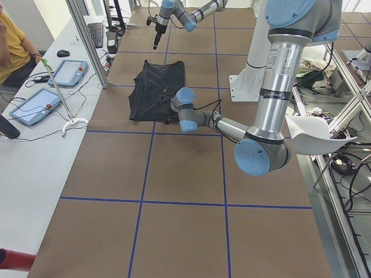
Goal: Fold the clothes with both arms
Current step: 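Lay the hem down at the collar and open both grippers, then move the left gripper to the folded shirt's side edge and grasp it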
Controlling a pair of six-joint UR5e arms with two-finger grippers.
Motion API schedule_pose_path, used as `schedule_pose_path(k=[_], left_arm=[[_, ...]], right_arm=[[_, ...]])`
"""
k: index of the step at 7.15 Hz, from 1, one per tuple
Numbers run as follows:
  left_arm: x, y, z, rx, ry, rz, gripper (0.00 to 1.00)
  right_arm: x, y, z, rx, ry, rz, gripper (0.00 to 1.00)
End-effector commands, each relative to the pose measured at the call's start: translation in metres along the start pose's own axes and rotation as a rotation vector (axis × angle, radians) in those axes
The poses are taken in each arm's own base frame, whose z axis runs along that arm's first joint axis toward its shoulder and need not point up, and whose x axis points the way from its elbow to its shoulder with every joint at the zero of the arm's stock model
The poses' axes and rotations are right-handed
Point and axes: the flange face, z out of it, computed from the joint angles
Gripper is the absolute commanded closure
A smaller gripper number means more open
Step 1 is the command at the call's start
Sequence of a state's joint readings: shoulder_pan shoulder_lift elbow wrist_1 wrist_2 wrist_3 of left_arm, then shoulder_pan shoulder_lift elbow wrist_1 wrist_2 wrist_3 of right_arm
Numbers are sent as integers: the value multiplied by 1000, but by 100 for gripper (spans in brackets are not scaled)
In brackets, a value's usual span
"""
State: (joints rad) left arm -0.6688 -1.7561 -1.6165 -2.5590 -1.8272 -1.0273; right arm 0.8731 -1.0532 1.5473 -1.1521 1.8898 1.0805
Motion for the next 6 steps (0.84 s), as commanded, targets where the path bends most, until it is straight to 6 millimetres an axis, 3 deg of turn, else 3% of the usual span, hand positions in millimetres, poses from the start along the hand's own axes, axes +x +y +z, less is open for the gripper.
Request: schedule_pose_path(k=[1, 2, 3, 4, 6], left_arm=[[22, 33, 21, -9, 1, -45, 5], [23, 33, 23, -11, 0, -64, 32], [23, 33, 23, -12, 1, -64, 50], [22, 34, 23, -13, 0, -65, 55], [25, 33, 21, -11, 7, -63, 100]], right_arm=[[0, 0, 0, 1, 1, -1, 0], [0, 0, -1, 2, -1, -1, 0], [1, 1, 0, 1, 1, 1, 0], [1, 0, 0, 2, 1, 1, 0], [1, 1, 0, 2, 1, -1, 0]])
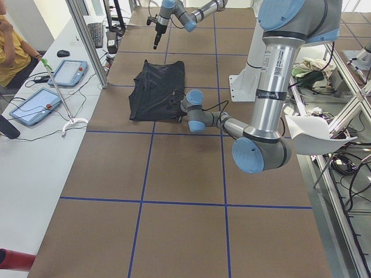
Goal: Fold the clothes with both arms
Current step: 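Move the left gripper to the folded shirt's side edge and grasp it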
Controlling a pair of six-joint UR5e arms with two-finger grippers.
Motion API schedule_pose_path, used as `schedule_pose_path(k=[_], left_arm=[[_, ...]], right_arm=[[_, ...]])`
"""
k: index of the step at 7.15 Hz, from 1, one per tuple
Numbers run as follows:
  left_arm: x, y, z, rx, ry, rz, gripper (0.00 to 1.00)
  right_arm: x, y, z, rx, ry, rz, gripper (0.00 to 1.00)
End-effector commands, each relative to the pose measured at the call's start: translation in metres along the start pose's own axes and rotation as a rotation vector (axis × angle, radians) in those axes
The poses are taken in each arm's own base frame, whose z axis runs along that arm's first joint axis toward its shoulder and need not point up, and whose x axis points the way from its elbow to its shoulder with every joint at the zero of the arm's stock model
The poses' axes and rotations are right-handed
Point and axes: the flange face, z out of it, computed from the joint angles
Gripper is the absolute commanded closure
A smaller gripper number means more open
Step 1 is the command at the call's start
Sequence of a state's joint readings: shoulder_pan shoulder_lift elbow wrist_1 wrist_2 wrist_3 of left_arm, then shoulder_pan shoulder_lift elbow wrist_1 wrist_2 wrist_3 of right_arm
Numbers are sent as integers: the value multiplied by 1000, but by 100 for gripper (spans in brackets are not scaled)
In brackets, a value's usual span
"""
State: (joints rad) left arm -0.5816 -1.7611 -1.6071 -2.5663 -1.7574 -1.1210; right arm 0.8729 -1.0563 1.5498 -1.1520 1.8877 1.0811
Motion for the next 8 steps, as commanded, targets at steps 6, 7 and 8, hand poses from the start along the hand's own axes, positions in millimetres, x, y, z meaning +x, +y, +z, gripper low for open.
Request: schedule_pose_path(k=[6, 7, 8], left_arm=[[-75, -69, -26, 90, -128, 199, 100], [-104, -114, -24, 128, -188, 234, 100], [-123, -158, -7, 129, -232, 247, 100]], right_arm=[[-28, 28, 3, -21, -31, -20, 0], [-29, 29, 2, -22, -33, -22, 0], [-30, 30, 2, -23, -35, -23, 0]])
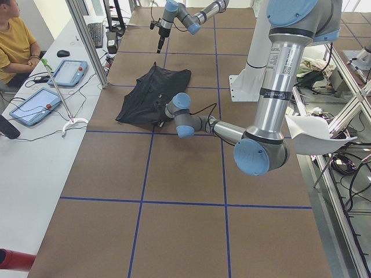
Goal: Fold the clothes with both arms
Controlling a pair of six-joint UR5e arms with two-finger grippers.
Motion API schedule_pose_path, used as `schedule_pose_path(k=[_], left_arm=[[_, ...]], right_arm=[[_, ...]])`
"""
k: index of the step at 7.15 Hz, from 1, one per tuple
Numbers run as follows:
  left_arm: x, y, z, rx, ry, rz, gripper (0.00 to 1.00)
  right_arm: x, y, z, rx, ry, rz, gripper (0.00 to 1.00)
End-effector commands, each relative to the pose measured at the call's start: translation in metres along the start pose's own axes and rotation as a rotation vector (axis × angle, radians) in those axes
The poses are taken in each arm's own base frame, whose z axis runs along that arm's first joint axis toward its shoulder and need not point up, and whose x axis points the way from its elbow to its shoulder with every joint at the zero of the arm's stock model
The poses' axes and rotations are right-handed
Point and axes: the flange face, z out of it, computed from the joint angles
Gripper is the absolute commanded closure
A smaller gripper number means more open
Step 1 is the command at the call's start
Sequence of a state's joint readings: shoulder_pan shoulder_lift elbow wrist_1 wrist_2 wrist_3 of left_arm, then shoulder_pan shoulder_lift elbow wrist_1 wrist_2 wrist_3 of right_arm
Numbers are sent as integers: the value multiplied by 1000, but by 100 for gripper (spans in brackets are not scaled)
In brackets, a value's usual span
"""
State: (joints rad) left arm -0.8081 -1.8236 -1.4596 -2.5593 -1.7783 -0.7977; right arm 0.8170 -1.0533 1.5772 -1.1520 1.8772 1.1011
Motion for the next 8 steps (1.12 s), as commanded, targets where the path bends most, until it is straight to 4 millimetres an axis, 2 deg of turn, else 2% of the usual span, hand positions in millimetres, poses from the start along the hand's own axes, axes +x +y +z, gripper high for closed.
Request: schedule_pose_path(k=[1, 2, 3, 4, 5, 6, 7, 8], left_arm=[[-63, -91, 48, 14, -122, 73, 100], [-83, -124, 66, -8, -158, 91, 100], [-82, -148, 83, -20, -176, 95, 100], [-78, -156, 85, -12, -171, 98, 100], [-87, -141, 67, 29, -132, 131, 1], [-89, -121, 38, 33, -61, 141, 0], [-98, -116, 18, -14, 26, 132, 0], [-105, -99, 0, -15, 46, 132, 0]], right_arm=[[-3, 2, 0, -1, -5, -4, 0], [-3, 2, 0, -1, -6, -4, 0], [-2, 2, 0, -1, -4, -3, 0], [-4, 3, 1, -2, -5, -5, 0], [-9, 5, 2, -4, -7, -5, 0], [-27, 11, 8, 20, -3, 17, 0], [-60, 6, 17, 58, -1, 76, 0], [-104, 2, 30, 73, -7, 137, 1]])
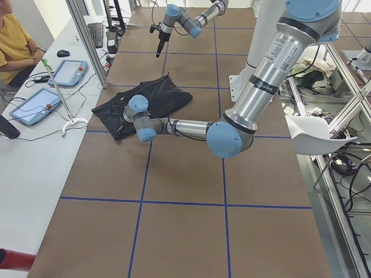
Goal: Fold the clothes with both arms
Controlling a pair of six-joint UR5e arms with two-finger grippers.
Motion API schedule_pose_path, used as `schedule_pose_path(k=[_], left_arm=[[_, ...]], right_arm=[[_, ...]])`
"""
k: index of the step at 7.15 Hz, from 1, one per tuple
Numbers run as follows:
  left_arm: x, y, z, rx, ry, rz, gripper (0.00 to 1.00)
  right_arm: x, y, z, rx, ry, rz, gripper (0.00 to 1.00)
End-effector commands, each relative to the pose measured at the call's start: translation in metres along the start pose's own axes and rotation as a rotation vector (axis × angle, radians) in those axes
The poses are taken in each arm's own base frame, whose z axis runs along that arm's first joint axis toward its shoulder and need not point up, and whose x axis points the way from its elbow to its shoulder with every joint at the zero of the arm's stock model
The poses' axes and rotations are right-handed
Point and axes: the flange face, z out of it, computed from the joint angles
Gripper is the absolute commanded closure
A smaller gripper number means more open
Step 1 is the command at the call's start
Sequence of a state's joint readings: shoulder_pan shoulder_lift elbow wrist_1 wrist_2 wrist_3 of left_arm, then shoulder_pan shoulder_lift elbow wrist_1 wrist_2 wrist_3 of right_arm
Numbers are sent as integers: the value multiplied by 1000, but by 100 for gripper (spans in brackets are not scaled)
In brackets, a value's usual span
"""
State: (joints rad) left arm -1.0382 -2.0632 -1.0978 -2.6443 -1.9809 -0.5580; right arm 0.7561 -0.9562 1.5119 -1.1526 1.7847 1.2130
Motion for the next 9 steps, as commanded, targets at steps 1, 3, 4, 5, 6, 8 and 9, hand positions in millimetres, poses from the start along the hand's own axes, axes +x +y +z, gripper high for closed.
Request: schedule_pose_path(k=[1, 3, 4, 5, 6, 8, 9], left_arm=[[-4, 27, -37, -3, 59, -4, 0], [-5, 30, -40, -2, 56, -10, 0], [-5, 30, -40, -1, 55, -16, 0], [-5, 31, -40, -1, 53, -21, 0], [-7, 32, -39, -4, 51, -23, 0], [-7, 32, -39, -4, 51, -23, 0], [-6, 32, -38, -4, 51, -22, 0]], right_arm=[[-78, 3, 29, 52, -22, 120, 3], [-91, 17, 69, 74, -82, 214, 11], [-104, 27, 78, 80, -75, 278, 19], [-108, 34, 81, 84, -75, 298, 22], [-108, 42, 88, 88, -64, 311, 24], [-103, 57, 106, 100, -48, 299, 26], [-97, 58, 114, 100, -29, 293, 27]])
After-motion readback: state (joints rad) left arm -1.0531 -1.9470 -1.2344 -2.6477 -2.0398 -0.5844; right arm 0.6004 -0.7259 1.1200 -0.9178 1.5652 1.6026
